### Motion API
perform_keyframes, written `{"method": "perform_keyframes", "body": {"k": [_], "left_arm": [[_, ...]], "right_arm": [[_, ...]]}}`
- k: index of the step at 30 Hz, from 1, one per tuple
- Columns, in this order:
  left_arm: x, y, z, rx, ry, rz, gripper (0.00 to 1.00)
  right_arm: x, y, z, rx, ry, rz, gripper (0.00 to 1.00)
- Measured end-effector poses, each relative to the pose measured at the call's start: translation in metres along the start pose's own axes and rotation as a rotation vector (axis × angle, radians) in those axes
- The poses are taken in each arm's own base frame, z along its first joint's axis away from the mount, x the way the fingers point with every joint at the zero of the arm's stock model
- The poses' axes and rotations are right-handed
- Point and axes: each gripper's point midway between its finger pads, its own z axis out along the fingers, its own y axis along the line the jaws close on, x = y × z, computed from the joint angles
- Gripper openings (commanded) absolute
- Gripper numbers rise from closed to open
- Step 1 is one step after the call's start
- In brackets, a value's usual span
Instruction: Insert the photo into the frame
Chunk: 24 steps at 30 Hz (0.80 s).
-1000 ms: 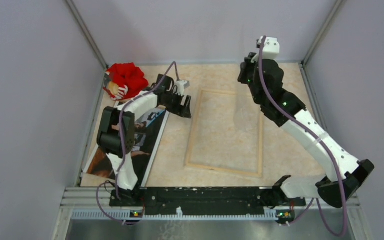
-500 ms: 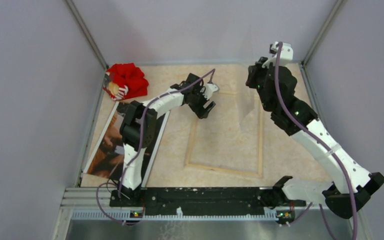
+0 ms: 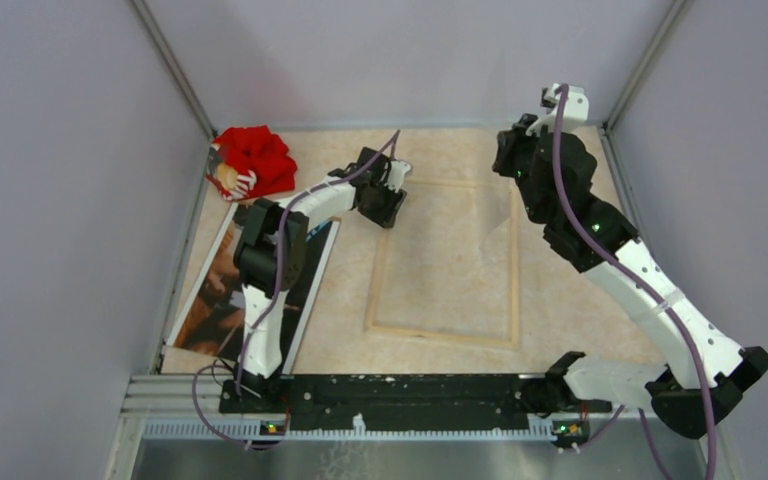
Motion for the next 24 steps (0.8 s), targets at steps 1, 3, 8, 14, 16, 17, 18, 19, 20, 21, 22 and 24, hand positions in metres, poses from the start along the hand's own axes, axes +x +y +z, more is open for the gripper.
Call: {"method": "perform_keyframes", "body": {"k": [1,3,8,14,16,17,18,19,20,21,22,24], "left_arm": [[0.0,0.0,0.0,-0.001,0.0,-0.013,0.4],[0.001,0.001,0.0,0.0,0.003,-0.043,0.29],[0.0,0.015,-0.002,-0.002,-0.015,-0.203,0.24],[0.006,0.04,-0.008,0.007,-0.053,-0.301,0.27],[0.007,0.04,-0.01,0.01,-0.064,-0.31,0.28],[0.008,0.04,-0.011,0.013,-0.069,-0.319,0.28],[0.01,0.038,-0.012,0.021,-0.072,-0.332,0.29],[0.012,0.037,-0.013,0.03,-0.073,-0.345,0.29],[0.013,0.034,-0.014,0.04,-0.076,-0.362,0.29],[0.015,0.032,-0.015,0.051,-0.078,-0.382,0.28],[0.017,0.029,-0.016,0.065,-0.08,-0.407,0.27],[0.02,0.024,-0.019,0.096,-0.085,-0.458,0.23]], "right_arm": [[0.0,0.0,0.0,-0.001,0.0,0.0,0.0],[0.0,0.0,0.0,-0.001,0.001,0.0,0.0],[0.0,0.001,0.0,-0.007,0.002,0.0,0.0],[0.002,0.01,0.002,-0.049,0.008,0.009,0.0],[0.005,0.016,0.004,-0.071,0.018,0.012,0.0],[0.007,0.019,0.006,-0.08,0.021,0.012,0.0],[0.008,0.021,0.007,-0.09,0.024,0.012,0.0],[0.01,0.023,0.008,-0.099,0.029,0.012,0.0],[0.012,0.026,0.009,-0.11,0.035,0.01,0.0],[0.014,0.028,0.01,-0.119,0.041,0.009,0.0],[0.015,0.029,0.011,-0.124,0.045,0.007,0.0],[0.018,0.031,0.012,-0.13,0.052,0.004,0.0]]}}
